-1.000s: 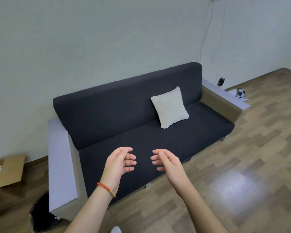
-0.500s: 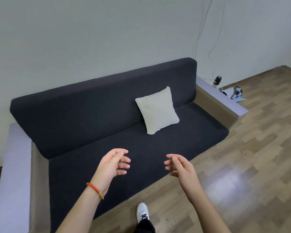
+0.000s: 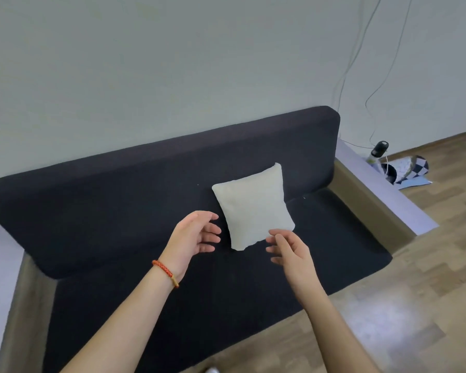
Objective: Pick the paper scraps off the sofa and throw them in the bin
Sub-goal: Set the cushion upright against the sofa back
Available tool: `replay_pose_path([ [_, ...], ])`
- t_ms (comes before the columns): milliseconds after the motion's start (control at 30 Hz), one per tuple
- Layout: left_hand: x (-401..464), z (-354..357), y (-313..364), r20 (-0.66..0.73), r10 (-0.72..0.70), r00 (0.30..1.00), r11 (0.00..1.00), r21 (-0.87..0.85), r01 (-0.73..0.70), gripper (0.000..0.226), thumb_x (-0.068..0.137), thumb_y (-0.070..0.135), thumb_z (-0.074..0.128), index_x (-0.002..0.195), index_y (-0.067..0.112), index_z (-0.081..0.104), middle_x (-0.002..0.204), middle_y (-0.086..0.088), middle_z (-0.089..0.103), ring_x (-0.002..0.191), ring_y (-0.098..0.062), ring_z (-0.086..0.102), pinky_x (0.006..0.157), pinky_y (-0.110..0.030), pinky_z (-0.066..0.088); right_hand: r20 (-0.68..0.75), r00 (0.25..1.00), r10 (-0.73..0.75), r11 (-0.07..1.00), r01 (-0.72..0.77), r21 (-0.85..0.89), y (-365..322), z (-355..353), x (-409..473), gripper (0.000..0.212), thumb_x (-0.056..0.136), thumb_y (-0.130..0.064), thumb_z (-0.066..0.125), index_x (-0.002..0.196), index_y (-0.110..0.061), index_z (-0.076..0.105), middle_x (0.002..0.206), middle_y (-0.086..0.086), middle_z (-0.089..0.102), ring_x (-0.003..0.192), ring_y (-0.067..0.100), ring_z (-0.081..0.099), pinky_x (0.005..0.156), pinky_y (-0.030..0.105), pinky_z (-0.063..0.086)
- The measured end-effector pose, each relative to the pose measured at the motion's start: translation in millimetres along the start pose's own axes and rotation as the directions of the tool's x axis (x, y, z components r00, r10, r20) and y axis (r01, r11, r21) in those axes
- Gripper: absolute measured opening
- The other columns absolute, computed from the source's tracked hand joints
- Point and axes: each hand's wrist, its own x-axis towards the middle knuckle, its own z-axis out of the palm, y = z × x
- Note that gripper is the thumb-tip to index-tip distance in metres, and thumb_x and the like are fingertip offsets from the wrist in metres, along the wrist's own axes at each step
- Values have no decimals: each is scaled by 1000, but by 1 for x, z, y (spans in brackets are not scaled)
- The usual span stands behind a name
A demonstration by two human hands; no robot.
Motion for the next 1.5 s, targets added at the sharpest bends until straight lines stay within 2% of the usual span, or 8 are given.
replay_pose_path([
  [167,69,44,2,-85,-31,996,999,16,33,48,74,53,68,108,19,75,91,-3,78,82,-18,75,68,-33,60,-5,1000,6,999,-6,-50,3,-38,100,19,107,-32,54,114,-39,71,113,-12,74,100,6,73,85,32,62],
  [367,166,100,-39,-274,-136,952,991,-35,131,22,98,37,68,113,21,70,111,-7,77,99,-20,77,74,-33,63,118,988,95,988,-79,-131,31,-89,247,26,98,-47,60,123,-43,64,125,-15,67,118,10,65,97,40,58],
  [667,307,147,-169,-440,-293,849,956,-106,274,94,83,50,83,157,32,28,145,2,55,123,-10,57,100,-33,45,165,937,307,912,-241,-331,125,-113,432,81,88,-69,70,158,-45,35,165,-10,39,153,23,37,120,52,37],
  [833,373,116,-224,-468,-294,833,955,-108,276,121,71,49,92,163,38,15,170,1,25,154,-19,28,118,-41,29,218,923,317,920,-243,-308,179,-82,490,92,80,-76,73,157,-42,35,162,-8,42,141,21,48,114,53,45],
  [933,397,97,-243,-491,-271,828,962,-145,230,124,67,51,94,161,46,15,159,11,34,146,-12,36,115,-39,32,252,921,298,943,-243,-228,201,-67,506,98,75,-70,80,156,-47,30,153,-15,46,135,23,54,106,49,50],
  [1100,426,88,-276,-349,-275,896,959,-169,228,100,61,57,96,143,42,41,119,27,73,106,4,71,76,-16,58,297,919,259,961,-213,-179,223,-55,509,104,68,-73,83,152,-54,26,137,-27,52,126,11,56,102,42,46],
  [1267,425,91,-284,-324,-203,924,971,-190,146,91,68,46,96,142,46,42,131,22,69,120,0,66,97,-28,55,279,932,230,963,-178,-201,230,-51,497,99,69,-68,84,150,-52,30,138,-28,54,128,8,56,109,45,44],
  [1500,357,25,-272,-510,-98,855,987,-162,16,84,78,28,92,146,39,45,136,15,67,125,-2,63,98,-28,53,384,910,159,979,-93,-183,216,12,432,109,56,-76,89,145,-63,27,134,-39,54,129,2,56,104,42,48],
])
